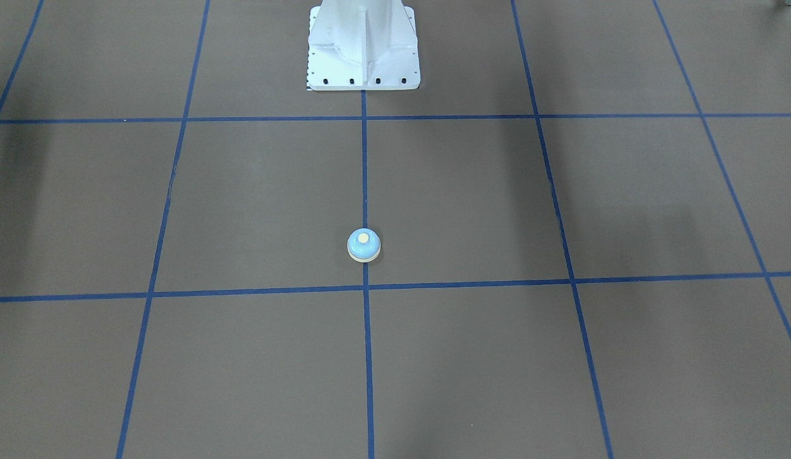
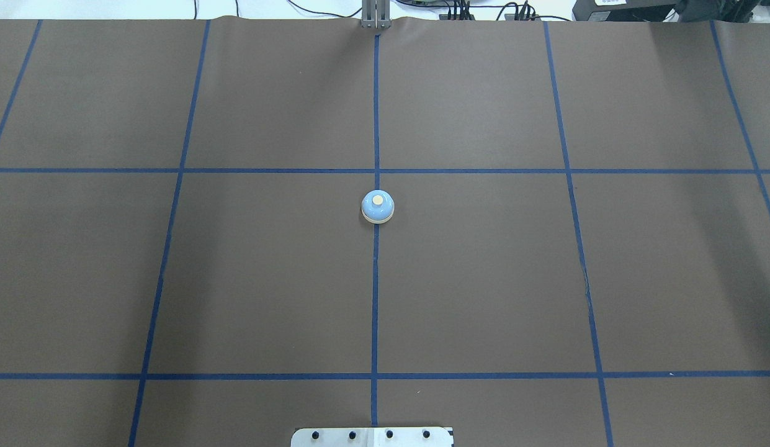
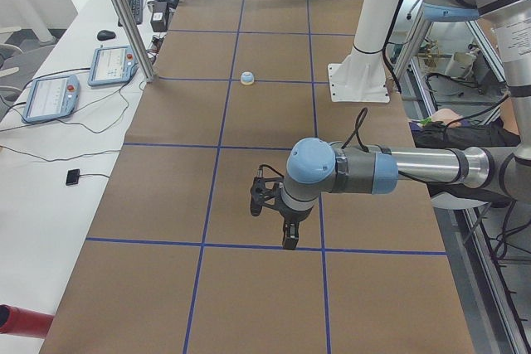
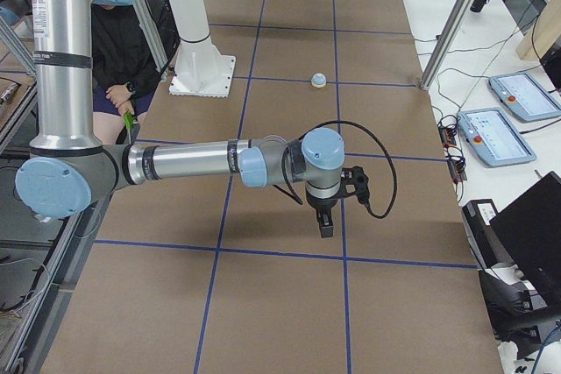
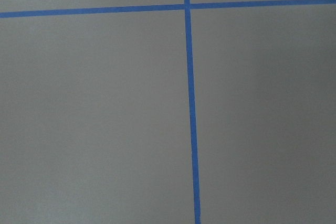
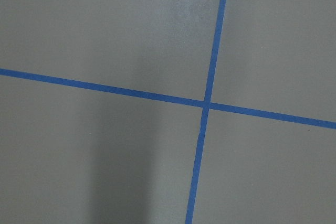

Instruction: Place and press bell with both arms

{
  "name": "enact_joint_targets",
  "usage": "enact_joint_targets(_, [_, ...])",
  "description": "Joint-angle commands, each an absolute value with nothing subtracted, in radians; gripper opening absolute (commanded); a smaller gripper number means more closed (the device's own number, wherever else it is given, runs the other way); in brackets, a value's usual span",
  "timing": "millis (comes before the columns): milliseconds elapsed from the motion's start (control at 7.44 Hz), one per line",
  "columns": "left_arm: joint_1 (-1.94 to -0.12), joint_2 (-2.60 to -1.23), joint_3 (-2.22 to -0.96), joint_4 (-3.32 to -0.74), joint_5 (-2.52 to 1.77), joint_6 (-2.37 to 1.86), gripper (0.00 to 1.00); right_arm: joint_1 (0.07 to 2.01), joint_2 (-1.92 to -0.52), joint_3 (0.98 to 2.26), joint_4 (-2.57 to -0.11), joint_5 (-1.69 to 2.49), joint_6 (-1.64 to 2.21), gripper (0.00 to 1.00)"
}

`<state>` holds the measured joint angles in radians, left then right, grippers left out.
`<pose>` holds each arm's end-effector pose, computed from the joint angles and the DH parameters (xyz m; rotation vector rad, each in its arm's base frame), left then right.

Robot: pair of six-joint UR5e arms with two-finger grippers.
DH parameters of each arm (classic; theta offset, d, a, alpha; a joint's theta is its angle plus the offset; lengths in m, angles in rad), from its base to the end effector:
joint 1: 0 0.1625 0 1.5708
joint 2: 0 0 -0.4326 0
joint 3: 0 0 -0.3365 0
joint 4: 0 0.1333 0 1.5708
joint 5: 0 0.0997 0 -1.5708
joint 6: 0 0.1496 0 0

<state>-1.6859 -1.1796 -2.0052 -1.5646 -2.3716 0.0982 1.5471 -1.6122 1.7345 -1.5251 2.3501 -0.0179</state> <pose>-0.0573 -0.2699 0.6483 0.1200 0.7924 -0.0012 0.0179 -0.4327 0.6419 0.1572 -0.7781 -0.1049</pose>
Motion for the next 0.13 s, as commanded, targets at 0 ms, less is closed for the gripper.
enact_joint_targets(0, [-1.686,-1.180,-2.003,-1.565,-2.372,0.098,1.00,1.546,-1.612,1.733,-1.525,2.350,-0.018,1.00])
